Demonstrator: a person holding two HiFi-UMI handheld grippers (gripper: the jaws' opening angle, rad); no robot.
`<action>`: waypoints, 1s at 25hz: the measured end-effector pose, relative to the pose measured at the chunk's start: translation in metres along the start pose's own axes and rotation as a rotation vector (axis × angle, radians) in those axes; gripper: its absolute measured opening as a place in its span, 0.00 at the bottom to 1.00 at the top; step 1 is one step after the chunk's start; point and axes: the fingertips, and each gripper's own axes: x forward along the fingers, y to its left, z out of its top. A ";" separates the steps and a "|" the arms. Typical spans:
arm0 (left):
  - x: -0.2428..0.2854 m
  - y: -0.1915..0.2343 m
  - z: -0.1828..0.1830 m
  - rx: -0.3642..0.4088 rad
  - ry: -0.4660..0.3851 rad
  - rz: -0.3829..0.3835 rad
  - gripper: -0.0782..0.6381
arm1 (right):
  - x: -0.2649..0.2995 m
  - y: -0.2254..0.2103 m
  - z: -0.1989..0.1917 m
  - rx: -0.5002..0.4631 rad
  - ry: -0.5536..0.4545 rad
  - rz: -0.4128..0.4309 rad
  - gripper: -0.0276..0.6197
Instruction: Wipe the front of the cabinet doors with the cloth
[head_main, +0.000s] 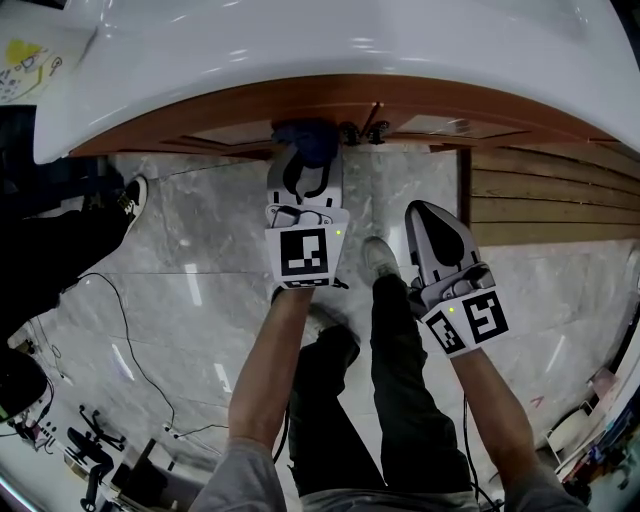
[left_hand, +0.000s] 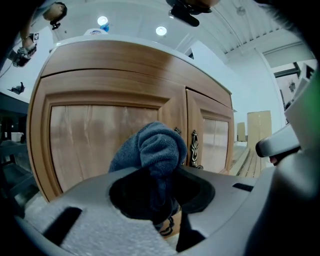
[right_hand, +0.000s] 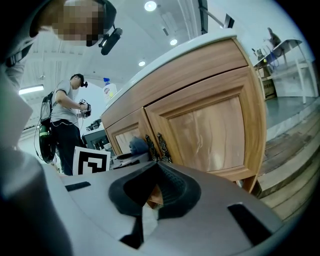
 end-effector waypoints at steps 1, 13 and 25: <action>0.000 -0.002 0.000 -0.002 0.000 -0.003 0.25 | -0.001 -0.002 0.001 0.001 0.000 -0.002 0.06; -0.007 -0.032 0.011 -0.009 0.003 -0.066 0.24 | -0.012 -0.001 0.006 0.006 0.007 0.003 0.06; -0.035 -0.056 0.023 -0.024 0.003 -0.124 0.24 | -0.026 0.019 0.017 -0.001 0.009 0.018 0.06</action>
